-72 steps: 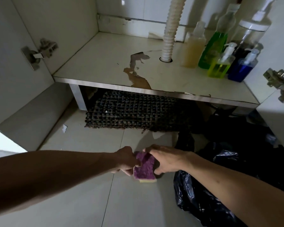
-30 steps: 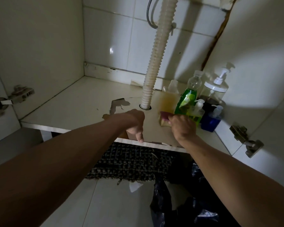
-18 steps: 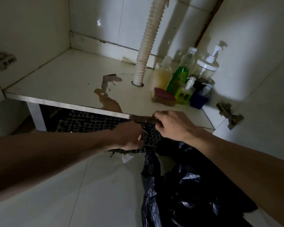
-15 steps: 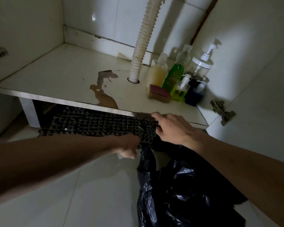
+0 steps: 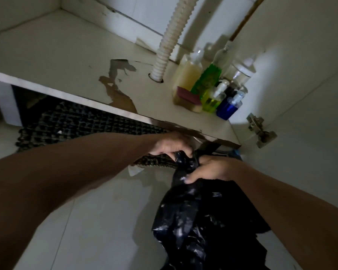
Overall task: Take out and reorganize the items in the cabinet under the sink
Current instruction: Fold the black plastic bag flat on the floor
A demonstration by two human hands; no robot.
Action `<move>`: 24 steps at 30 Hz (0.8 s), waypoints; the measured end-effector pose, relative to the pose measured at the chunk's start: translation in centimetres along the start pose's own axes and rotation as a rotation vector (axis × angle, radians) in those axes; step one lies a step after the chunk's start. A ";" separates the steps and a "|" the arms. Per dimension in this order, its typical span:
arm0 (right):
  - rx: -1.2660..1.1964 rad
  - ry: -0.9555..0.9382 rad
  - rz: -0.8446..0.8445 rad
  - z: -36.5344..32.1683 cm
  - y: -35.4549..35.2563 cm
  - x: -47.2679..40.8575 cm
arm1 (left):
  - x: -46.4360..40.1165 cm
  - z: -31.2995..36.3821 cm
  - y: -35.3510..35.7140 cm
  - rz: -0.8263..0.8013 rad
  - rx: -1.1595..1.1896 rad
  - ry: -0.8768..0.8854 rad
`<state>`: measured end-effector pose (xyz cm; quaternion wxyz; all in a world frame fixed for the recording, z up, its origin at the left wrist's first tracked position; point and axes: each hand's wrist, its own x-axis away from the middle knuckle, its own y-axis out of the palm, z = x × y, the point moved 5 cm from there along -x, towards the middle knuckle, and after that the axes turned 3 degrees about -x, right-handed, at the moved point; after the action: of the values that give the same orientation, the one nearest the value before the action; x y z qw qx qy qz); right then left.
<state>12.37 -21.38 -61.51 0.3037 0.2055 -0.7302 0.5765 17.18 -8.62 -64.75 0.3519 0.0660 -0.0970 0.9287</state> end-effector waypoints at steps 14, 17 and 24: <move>-0.410 -0.083 0.766 2.1 -12.3 8.3 | 5.3 2.4 2.6 -0.184 0.352 -0.212; -0.536 -0.123 0.810 3.1 -12.1 7.8 | 7.2 2.9 0.4 -0.069 0.181 -0.246; -0.875 -0.411 0.741 1.7 -11.9 8.3 | 14.7 6.3 -3.5 0.290 0.091 -0.216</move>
<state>13.65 -25.57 -47.60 -0.0081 -0.0989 -0.9659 0.2390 8.93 1.92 -55.37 0.1984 0.1664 -0.1008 0.9606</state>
